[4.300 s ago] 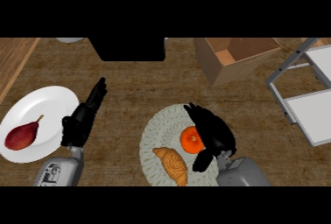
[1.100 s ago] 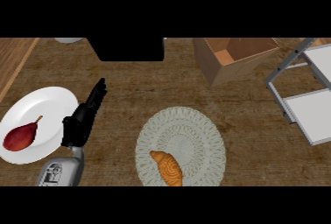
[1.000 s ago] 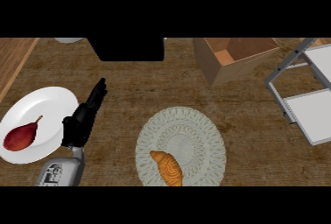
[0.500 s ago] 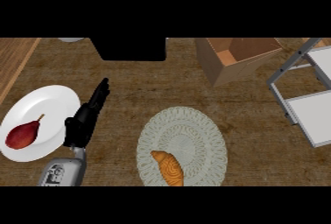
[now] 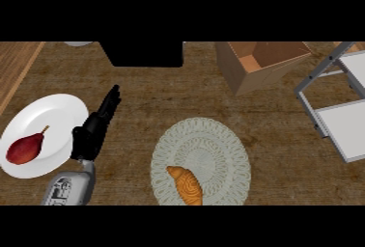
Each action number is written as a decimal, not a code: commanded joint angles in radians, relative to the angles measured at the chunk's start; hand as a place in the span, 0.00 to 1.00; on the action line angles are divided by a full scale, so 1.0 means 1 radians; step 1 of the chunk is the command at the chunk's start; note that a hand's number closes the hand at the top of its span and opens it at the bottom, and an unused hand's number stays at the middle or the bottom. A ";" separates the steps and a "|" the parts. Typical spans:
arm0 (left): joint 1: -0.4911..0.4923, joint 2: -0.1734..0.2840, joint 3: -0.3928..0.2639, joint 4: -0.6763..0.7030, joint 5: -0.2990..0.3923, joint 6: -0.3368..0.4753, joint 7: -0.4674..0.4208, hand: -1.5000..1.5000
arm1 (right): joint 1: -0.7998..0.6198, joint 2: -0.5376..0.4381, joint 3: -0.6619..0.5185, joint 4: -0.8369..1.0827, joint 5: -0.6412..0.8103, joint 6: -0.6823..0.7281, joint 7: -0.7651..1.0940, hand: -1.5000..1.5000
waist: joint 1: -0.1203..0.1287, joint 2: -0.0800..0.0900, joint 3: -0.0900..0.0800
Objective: Pick the squash from the placemat and place it in the tiered shelf
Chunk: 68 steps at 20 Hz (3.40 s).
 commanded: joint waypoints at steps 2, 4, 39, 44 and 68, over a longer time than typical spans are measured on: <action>0.000 -0.026 -0.028 -0.070 -0.010 0.014 0.079 0.50 | -0.033 0.040 0.116 0.075 0.167 -0.075 -0.093 1.00 | 0.003 0.000 0.000; 0.005 -0.007 -0.017 -0.079 -0.014 0.010 0.073 0.50 | -0.040 0.069 0.118 0.117 0.209 -0.108 -0.146 1.00 | 0.000 -0.001 0.001; 0.086 0.019 0.001 -0.096 0.001 -0.031 -0.003 0.50 | -0.447 -0.001 0.098 1.000 0.174 -0.258 -0.485 0.00 | 0.003 -0.001 0.001; 0.016 -0.016 0.007 -0.016 -0.008 0.004 0.007 0.50 | -0.421 0.051 0.069 0.924 0.063 -0.186 -0.450 0.00 | -0.008 -0.003 0.000; 0.002 0.003 0.027 -0.056 0.006 -0.008 0.061 0.50 | -0.423 -0.419 -0.237 1.312 -0.206 0.112 -0.160 0.00 | -0.025 -0.001 0.002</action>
